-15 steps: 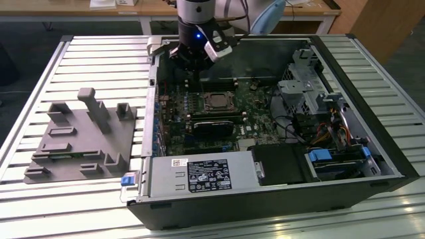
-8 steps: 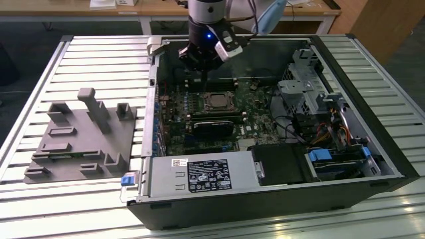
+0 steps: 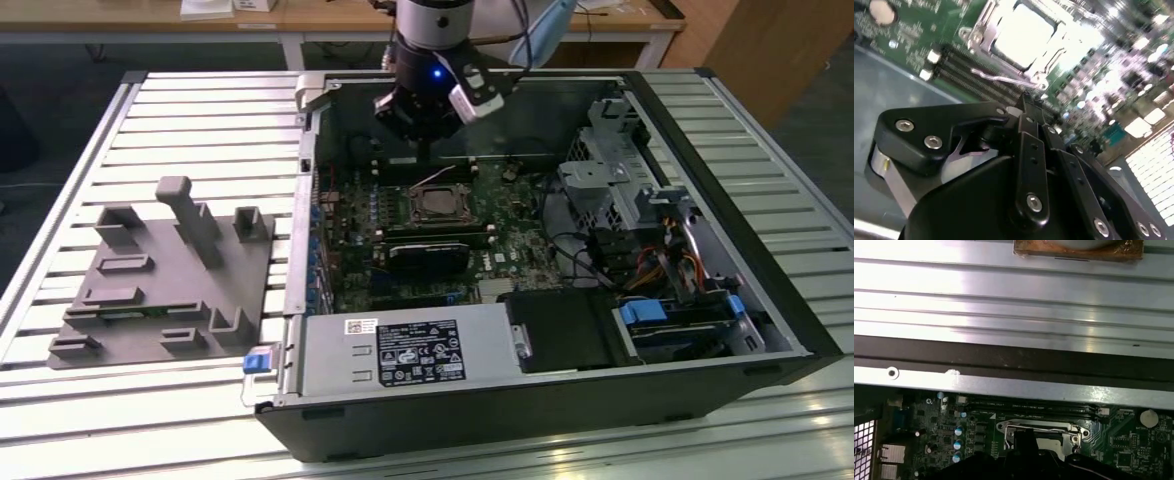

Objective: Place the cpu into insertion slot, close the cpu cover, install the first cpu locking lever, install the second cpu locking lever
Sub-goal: 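Install the first cpu locking lever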

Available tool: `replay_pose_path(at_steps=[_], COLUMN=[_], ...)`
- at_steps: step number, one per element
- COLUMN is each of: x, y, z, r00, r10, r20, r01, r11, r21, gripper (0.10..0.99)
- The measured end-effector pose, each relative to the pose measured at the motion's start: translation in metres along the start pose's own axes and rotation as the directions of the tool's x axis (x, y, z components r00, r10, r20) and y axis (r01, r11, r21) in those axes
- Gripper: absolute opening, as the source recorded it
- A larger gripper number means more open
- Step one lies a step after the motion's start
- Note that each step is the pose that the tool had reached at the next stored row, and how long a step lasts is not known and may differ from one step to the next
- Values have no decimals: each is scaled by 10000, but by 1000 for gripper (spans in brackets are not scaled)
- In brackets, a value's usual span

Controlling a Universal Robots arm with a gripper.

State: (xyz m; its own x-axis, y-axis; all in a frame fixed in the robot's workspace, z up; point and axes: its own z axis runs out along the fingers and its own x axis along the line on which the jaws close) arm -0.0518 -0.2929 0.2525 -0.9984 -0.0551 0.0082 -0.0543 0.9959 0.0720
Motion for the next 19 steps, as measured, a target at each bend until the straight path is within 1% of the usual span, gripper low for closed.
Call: replay_pose_path(at_steps=[1,2,6,10,19], x=[0,-7,-20,-78,-156], y=[-1,-2,-6,-13,-5], z=[4,23,71,119,202], r00=[10000,10000,10000,10000,10000], r10=[-1,-7,-31,-29,-33], r20=[5,7,42,42,43], r01=[1,7,31,29,33], r11=[9999,9999,9999,9999,9999], r21=[-105,-113,-106,-105,-105], gripper=[106,106,106,106,106])
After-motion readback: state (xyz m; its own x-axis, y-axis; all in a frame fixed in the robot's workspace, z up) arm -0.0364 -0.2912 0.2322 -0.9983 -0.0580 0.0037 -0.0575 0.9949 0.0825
